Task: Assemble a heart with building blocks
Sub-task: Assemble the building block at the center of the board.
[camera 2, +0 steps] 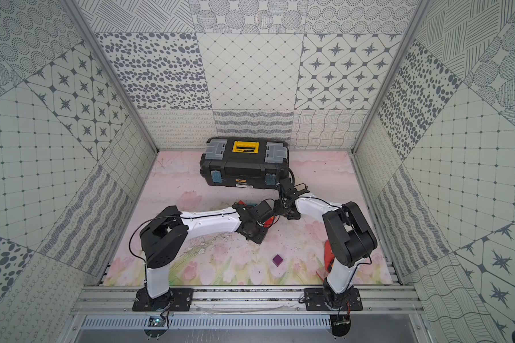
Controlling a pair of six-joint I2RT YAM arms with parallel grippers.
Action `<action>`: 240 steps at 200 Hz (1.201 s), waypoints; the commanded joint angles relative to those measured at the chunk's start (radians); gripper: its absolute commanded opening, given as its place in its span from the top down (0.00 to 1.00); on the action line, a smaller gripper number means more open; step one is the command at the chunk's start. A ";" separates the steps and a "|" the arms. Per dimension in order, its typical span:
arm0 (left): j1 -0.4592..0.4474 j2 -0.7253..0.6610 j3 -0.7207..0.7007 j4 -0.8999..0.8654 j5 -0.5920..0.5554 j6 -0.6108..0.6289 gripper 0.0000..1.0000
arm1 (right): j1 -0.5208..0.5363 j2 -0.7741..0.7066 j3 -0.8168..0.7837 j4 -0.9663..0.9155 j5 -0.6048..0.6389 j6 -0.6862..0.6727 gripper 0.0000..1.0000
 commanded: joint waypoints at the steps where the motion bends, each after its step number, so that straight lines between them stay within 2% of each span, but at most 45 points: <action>1: 0.002 -0.012 0.011 -0.004 -0.011 0.021 0.57 | 0.005 -0.043 0.016 -0.025 0.043 0.006 0.23; 30: 0.001 -0.061 0.011 -0.014 -0.009 0.016 0.50 | 0.009 -0.124 -0.006 -0.063 0.089 0.008 0.22; 57: 0.003 -0.147 0.010 -0.054 -0.057 0.005 0.43 | 0.064 -0.239 -0.068 -0.113 0.157 0.028 0.18; 89: 0.012 -0.288 -0.027 -0.096 -0.087 -0.014 0.41 | 0.233 -0.349 -0.129 -0.223 0.233 0.112 0.17; 112: 0.052 -0.408 -0.099 -0.107 -0.095 -0.054 0.42 | 0.384 -0.394 -0.155 -0.243 0.233 0.183 0.17; 138: 0.146 -0.530 -0.246 -0.040 -0.018 -0.127 0.48 | 0.497 -0.318 -0.135 -0.212 0.176 0.220 0.18; 157: 0.195 -0.556 -0.307 -0.017 0.032 -0.160 0.52 | 0.540 -0.230 -0.111 -0.191 0.151 0.231 0.22; 190: 0.202 -0.565 -0.383 0.017 0.072 -0.199 0.56 | 0.603 -0.130 -0.069 -0.187 0.154 0.241 0.23; 214: 0.208 -0.574 -0.440 0.062 0.096 -0.230 0.56 | 0.606 -0.090 -0.036 -0.194 0.151 0.227 0.26; 240: 0.215 -0.571 -0.454 0.072 0.098 -0.232 0.57 | 0.604 -0.048 -0.005 -0.200 0.149 0.206 0.33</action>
